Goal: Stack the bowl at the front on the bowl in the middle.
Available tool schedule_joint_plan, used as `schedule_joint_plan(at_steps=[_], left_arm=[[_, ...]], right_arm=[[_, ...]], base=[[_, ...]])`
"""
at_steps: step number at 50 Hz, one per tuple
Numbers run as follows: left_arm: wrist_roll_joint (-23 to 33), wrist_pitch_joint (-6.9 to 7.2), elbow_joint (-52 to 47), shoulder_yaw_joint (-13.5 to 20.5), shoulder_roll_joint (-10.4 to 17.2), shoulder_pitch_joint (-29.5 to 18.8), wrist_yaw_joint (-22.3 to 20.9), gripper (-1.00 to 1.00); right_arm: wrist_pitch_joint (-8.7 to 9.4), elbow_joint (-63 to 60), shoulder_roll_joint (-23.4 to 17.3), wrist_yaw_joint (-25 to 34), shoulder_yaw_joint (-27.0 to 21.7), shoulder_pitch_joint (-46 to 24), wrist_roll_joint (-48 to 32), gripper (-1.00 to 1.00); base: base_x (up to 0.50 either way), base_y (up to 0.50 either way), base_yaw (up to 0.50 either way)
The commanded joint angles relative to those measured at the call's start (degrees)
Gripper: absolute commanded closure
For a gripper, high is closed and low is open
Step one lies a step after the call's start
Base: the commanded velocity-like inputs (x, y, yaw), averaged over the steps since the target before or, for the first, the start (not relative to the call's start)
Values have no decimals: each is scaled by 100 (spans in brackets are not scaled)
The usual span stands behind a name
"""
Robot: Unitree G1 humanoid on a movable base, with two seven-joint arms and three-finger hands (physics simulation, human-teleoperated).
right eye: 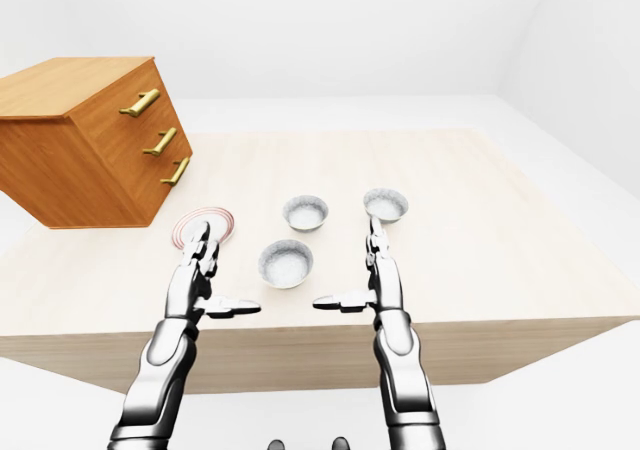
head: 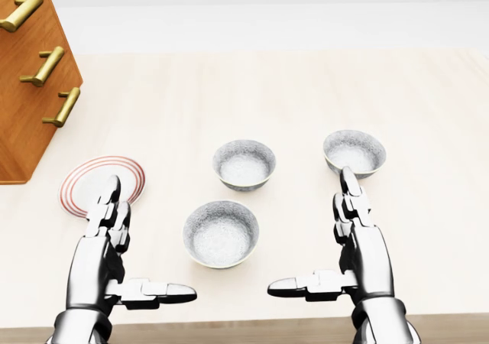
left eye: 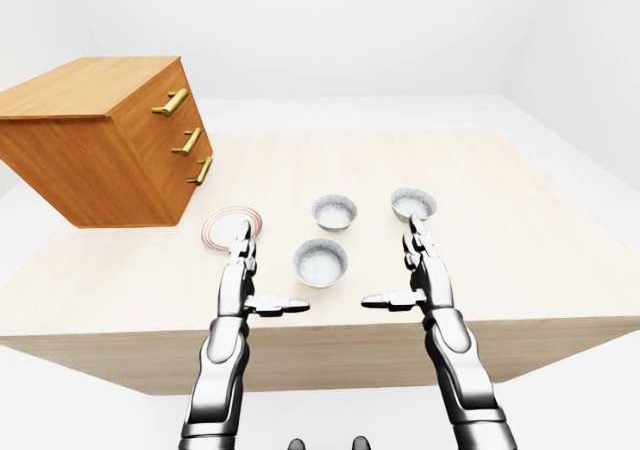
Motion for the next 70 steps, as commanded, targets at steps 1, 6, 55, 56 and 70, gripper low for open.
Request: schedule_joint_plan(at_steps=[1,6,55,56,70], left_arm=[[-104,128,42,148,96,-22,-301,-100],[-90,201,-119,158,95,-3,-313,-100],[-551,447,-1675,1032,647,-734,-650,-100],[-546,447,-1673,1028,647,-727,-648,-100],[-531,447,-1567,1061,657,-677,-675,-100]], right_arm=[[50,98,-89,298,-113,-144,144,-100],[104,54,-93,360,-100,-175,130,-100],[515,-177,-710,714,-659,-1064,-713,-100],[515,-173,-709,712,-654,-1073,-722,-100],[515,-65,-638,707,-583,-997,-802,-100]], base=[[0,0,0],[0,0,0],[1,-9,0],[30,0,0],[30,0,0]])
